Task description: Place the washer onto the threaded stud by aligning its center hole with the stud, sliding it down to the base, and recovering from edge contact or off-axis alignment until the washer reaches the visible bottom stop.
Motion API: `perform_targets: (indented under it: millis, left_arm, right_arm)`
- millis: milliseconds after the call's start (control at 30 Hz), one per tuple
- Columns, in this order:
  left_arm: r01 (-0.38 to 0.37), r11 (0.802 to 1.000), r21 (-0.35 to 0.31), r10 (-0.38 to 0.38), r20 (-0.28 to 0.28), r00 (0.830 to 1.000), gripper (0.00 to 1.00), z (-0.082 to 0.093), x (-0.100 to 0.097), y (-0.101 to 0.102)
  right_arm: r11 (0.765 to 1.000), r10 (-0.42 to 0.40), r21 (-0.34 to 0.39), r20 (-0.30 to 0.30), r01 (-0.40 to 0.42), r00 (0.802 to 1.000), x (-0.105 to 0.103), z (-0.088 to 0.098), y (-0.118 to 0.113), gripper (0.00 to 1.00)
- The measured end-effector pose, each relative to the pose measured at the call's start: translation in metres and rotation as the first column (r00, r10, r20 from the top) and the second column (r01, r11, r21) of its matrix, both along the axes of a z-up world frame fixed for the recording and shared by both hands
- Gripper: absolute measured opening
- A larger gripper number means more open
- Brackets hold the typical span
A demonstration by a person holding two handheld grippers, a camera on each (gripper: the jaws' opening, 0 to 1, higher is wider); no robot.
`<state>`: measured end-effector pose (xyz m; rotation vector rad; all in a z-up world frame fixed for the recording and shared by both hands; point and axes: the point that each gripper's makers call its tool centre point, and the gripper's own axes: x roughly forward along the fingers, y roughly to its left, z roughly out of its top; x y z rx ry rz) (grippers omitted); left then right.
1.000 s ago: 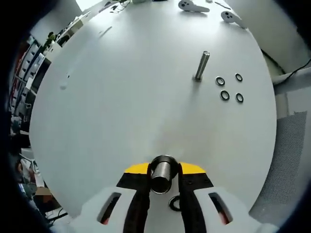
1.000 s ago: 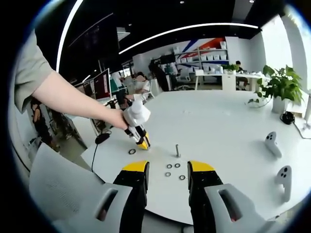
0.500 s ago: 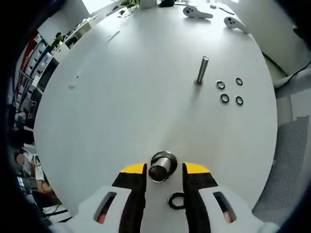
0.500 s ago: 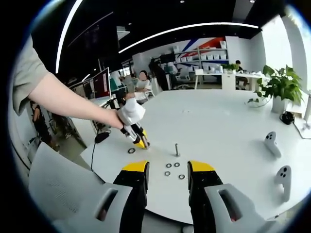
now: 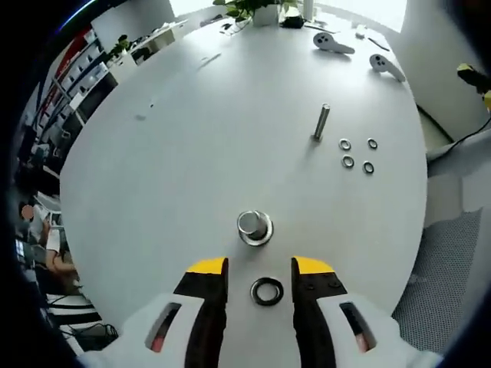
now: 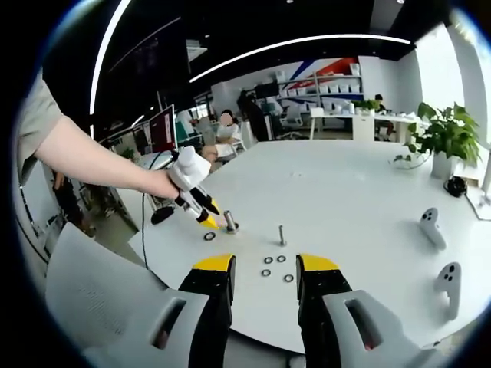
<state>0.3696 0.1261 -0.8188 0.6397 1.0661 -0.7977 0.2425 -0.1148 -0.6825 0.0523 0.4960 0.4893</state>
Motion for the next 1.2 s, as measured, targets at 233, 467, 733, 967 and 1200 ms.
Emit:
perform_targets:
  millis: [233, 467, 733, 967, 1200]
  left_arm:
    - [-0.014, 1.0, 0.01, 0.014, 0.012, 1.0, 0.31, 0.008, -0.015, 0.009]
    - [-0.059, 0.998, -0.019, 0.059, 0.021, 0.998, 0.31, 0.013, -0.014, 0.019]
    - [-0.096, 0.994, -0.047, 0.098, 0.042, 0.994, 0.32, 0.017, -0.017, 0.021]
    - [-0.1, 0.994, -0.038, 0.102, 0.047, 0.994, 0.31, 0.013, -0.022, 0.025]
    - [-0.121, 0.992, -0.032, 0.122, 0.026, 0.992, 0.3, 0.009, -0.026, 0.034]
  right_arm:
    - [1.0, 0.013, -0.007, -0.003, -0.013, 1.0, -0.001, -0.001, 0.002, 0.33]
    - [0.999, 0.037, -0.019, -0.02, -0.037, 0.999, -0.003, -0.005, 0.006, 0.34]
    - [0.998, 0.05, -0.032, -0.022, -0.051, 0.998, -0.003, -0.005, 0.008, 0.33]
    - [0.998, 0.056, -0.039, -0.031, -0.057, 0.998, -0.004, -0.007, 0.008, 0.33]
    - [0.997, 0.061, -0.04, -0.035, -0.063, 0.998, -0.004, -0.008, 0.009, 0.33]
